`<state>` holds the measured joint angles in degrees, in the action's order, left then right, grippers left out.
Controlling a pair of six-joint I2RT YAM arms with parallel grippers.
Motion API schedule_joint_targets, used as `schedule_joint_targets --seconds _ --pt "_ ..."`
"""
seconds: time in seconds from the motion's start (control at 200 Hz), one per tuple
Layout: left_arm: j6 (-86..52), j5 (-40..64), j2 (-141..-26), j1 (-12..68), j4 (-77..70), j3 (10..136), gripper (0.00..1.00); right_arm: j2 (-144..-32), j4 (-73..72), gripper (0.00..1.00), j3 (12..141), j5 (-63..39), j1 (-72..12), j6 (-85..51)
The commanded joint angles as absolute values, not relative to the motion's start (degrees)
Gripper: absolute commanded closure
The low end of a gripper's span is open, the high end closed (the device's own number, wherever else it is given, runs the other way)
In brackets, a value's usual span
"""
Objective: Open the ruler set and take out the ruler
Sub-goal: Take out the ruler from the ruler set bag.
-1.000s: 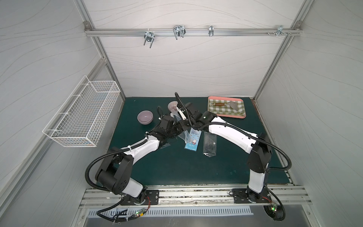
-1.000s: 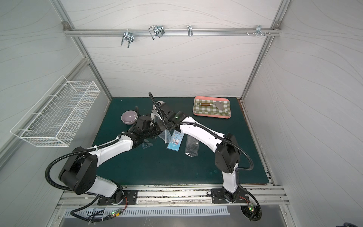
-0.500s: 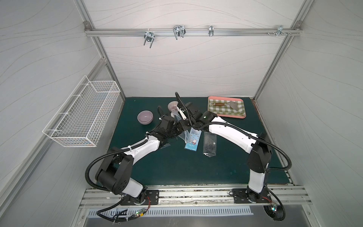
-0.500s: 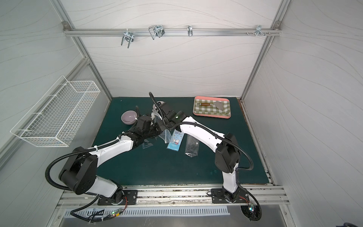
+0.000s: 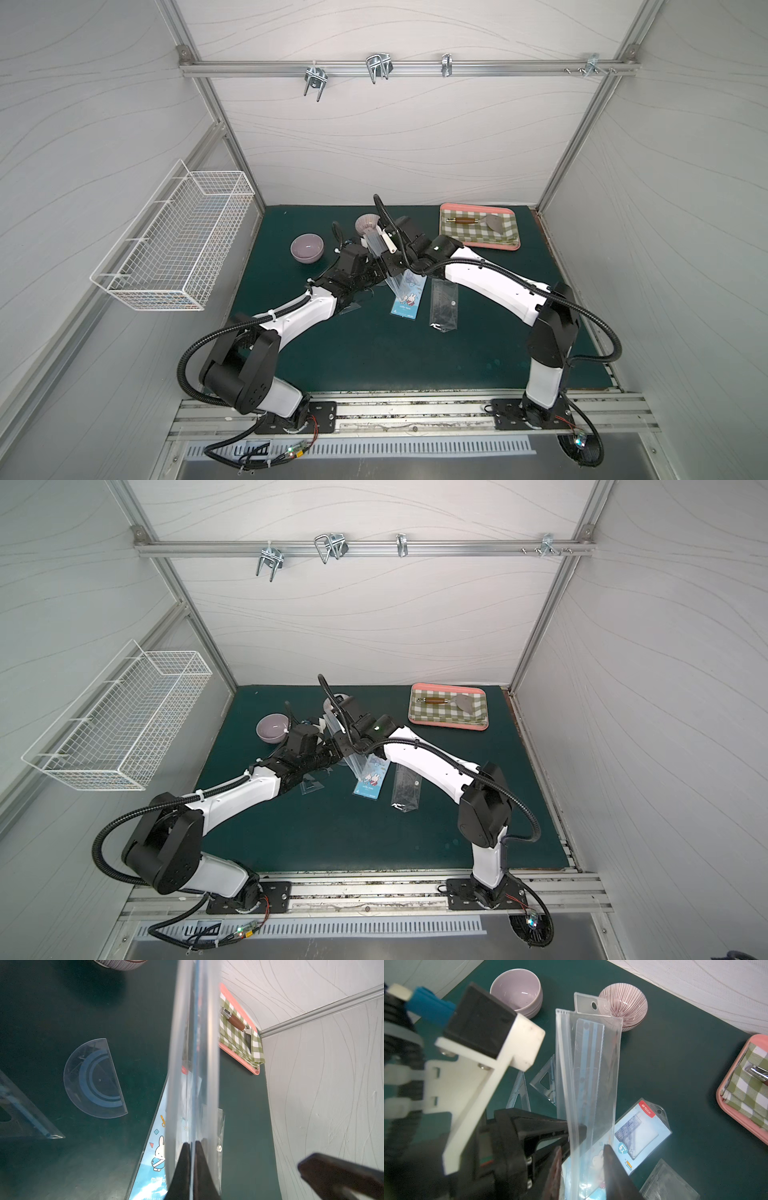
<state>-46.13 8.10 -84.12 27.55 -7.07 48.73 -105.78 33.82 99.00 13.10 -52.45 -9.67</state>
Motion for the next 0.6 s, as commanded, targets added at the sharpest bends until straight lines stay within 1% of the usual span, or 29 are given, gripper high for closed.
schedule_joint_targets --seconds 0.0,0.14,0.315,0.425,0.595 --pt "-43.36 7.06 -82.03 27.6 -9.83 48.89 1.0 -101.81 32.85 0.64 98.0 11.55 -51.09 -10.13" --pt "-41.14 10.67 -81.06 26.19 -12.75 46.95 1.0 -98.05 30.45 0.64 94.99 4.93 -47.82 -10.45" --pt "-37.79 24.67 -81.47 22.78 -21.31 45.31 1.0 -93.84 26.8 0.64 91.1 -7.96 -40.59 -10.09" --pt "-34.95 30.68 -81.17 22.32 -26.03 44.65 1.0 -93.8 27.1 0.64 91.43 -15.53 -36.28 -6.23" --pt "-28.36 38.88 -79.41 22.24 -27.36 44.74 1.0 -96.11 27.74 0.64 93.25 -28.5 -30.92 -1.75"
